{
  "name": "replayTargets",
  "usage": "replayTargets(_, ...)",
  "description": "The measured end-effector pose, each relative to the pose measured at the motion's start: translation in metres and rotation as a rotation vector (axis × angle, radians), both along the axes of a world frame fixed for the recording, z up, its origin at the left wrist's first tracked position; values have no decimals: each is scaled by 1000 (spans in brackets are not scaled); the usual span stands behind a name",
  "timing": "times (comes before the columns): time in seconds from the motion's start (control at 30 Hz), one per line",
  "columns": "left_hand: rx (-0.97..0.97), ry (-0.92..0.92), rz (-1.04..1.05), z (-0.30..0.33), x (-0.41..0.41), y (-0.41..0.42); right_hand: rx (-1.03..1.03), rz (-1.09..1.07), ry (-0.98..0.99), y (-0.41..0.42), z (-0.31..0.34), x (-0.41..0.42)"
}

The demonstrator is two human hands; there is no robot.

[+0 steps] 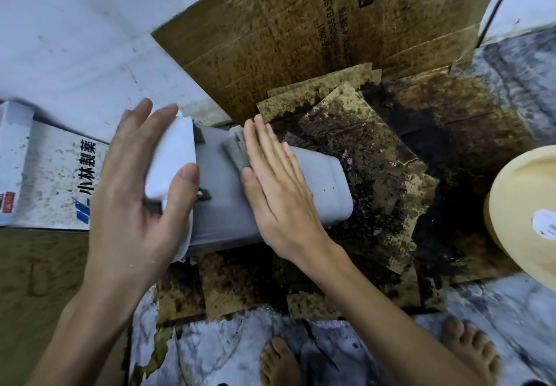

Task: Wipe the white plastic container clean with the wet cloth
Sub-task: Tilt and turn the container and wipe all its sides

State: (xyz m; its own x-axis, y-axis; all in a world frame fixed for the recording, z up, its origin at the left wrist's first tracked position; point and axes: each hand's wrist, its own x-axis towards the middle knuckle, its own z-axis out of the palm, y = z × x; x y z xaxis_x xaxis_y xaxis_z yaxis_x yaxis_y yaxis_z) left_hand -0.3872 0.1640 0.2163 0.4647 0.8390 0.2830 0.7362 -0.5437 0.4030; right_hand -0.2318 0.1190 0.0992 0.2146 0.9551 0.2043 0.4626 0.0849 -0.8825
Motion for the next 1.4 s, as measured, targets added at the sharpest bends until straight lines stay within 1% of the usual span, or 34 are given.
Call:
replayTargets(0.2,-1,5,-10,2,1,-1,-204,-57,21,-10,-47,35)
replayTargets(0.3,0,9,-9,1,2,-1,-257,-70,61,-13,-64,47)
replayTargets(0.43,-1,2,2,2,2,-1,-281,-113,143,-11,-70,51)
replayTargets(0.53,7,1,7,1,2,-1,-326,-151,181,-8,-61,43)
replayTargets(0.67,8,-10,4,1,-1,4,-269,-110,170,-5,-25,16)
replayTargets(0.8,23,-10,4,-1,-8,4,-166,-7,195,-6,14,-12)
replayTargets(0.9,19,-13,-5,-2,-12,5,-104,54,183,-9,24,-21)
replayTargets(1.03,16,-16,-3,-1,-17,7,-104,52,94,-8,-2,-8)
replayTargets(1.13,6,-25,-4,0,-17,8,-197,-57,57,-11,-41,15)
replayTargets(1.2,1,-21,-11,0,-15,9,-281,-155,76,-14,-68,35)
replayTargets(1.27,-4,-22,-12,0,-12,9,-357,-214,138,-15,-86,52)
replayTargets(1.33,-8,-23,-10,0,-11,9,-405,-233,220,-13,-92,60)
replayTargets(1.4,-9,-21,-5,0,-10,9,-437,-240,260,-9,-87,59)
